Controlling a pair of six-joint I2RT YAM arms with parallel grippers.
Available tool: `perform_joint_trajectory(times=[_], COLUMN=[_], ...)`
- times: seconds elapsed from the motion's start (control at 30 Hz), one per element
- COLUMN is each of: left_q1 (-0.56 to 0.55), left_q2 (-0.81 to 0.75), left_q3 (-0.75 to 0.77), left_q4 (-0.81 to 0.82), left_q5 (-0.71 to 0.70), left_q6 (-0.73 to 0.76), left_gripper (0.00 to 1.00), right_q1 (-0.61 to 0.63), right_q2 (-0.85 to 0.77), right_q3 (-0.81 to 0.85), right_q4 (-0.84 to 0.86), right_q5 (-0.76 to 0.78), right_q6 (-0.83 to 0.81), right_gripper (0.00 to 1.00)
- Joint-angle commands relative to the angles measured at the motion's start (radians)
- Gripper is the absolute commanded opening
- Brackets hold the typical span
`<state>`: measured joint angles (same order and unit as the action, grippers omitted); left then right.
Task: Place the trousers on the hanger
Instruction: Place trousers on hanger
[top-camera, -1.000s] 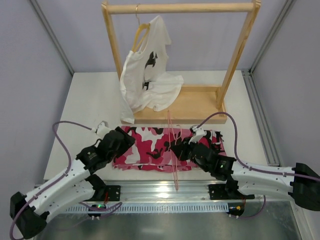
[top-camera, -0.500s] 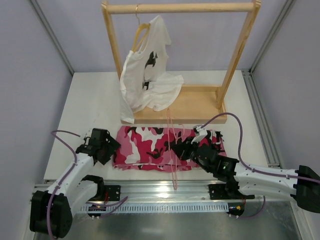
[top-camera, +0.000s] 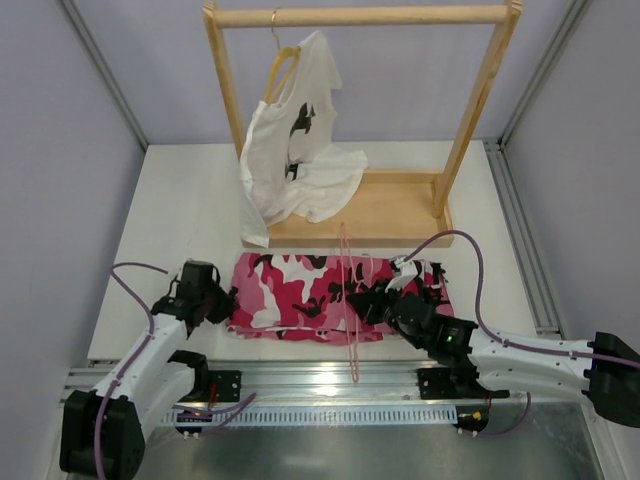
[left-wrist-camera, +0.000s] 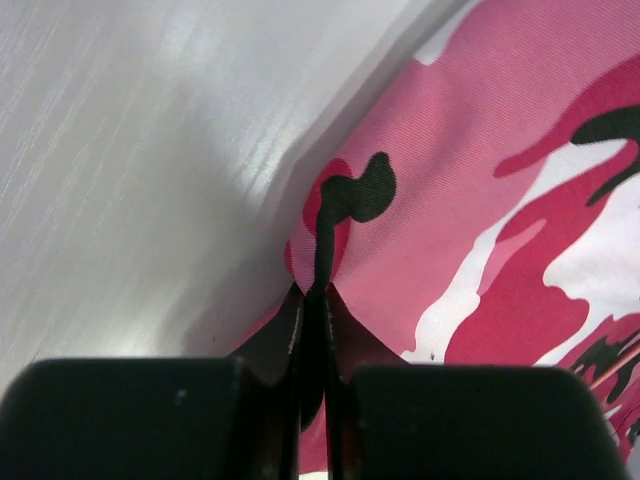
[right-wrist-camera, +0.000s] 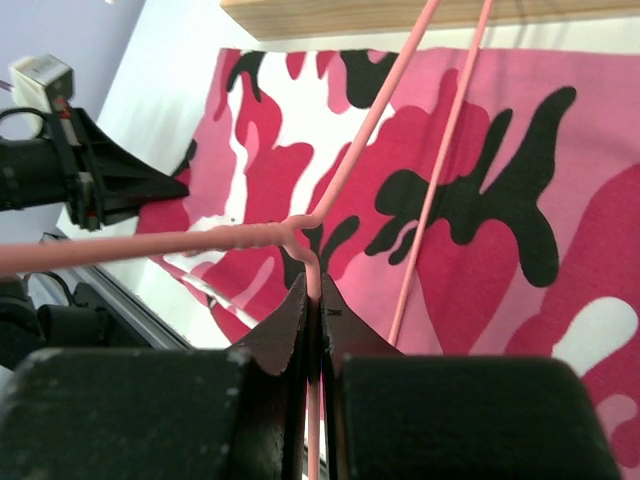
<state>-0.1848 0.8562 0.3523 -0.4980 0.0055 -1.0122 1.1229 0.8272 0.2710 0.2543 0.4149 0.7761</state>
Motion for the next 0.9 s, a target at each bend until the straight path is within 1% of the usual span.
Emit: perform_joint_trajectory(times=[0.0, 0.1, 0.23, 0.33, 0.43, 0.5, 0.6, 0.63, 0.67, 0.7, 0.8, 0.83, 0.87], left_q1=[0.004, 0.004, -0.002, -0.028, -0.062, -0.091, -0.174, -0.224, -0.249, -0.304, -0.387, -0.440, -0.468], left_q2=[-0.023, -0.057, -0.106, -0.120, -0.112, -0.108, -0.095, -0.092, -0.086, -0.074, -0.030, -0.014, 0.001], left_q3=[0.065, 0.115, 0.161, 0.206, 0.234, 0.238, 0.249, 0.252, 0.260, 0.260, 0.261, 0.260, 0.258], left_q4=[-0.019, -0.040, -0.013, -0.002, 0.039, 0.102, 0.179, 0.193, 0.211, 0.242, 0.297, 0.321, 0.344], left_q5=[0.057, 0.063, 0.122, 0.152, 0.200, 0.237, 0.229, 0.222, 0.211, 0.190, 0.114, 0.099, 0.088], left_q6=[0.056, 0.075, 0.090, 0.121, 0.136, 0.132, 0.112, 0.103, 0.100, 0.096, 0.083, 0.080, 0.070], left_gripper=[0.01, 0.00, 0.00, 0.00, 0.00, 0.00, 0.00, 0.00, 0.00, 0.00, 0.00, 0.00, 0.01], right_q1=[-0.005, -0.003, -0.003, -0.003, -0.003, -0.003, -0.003, -0.003, -0.003, -0.003, -0.005, -0.003, -0.003], right_q2=[0.016, 0.016, 0.026, 0.032, 0.041, 0.047, 0.053, 0.053, 0.053, 0.052, 0.049, 0.046, 0.044], right_q3=[-0.026, -0.041, -0.041, -0.039, -0.041, -0.041, -0.038, -0.036, -0.036, -0.036, -0.039, -0.041, -0.042], right_q4=[0.062, 0.069, 0.066, 0.063, 0.065, 0.069, 0.071, 0.071, 0.071, 0.071, 0.069, 0.069, 0.066], right_q5=[0.051, 0.055, 0.050, 0.050, 0.056, 0.056, 0.056, 0.055, 0.058, 0.055, 0.058, 0.059, 0.059], right_q6=[0.038, 0.052, 0.058, 0.060, 0.061, 0.066, 0.066, 0.066, 0.066, 0.066, 0.068, 0.069, 0.071], right_gripper=[0.04, 0.04, 0.04, 0.04, 0.04, 0.04, 0.04, 0.04, 0.04, 0.04, 0.04, 0.04, 0.04])
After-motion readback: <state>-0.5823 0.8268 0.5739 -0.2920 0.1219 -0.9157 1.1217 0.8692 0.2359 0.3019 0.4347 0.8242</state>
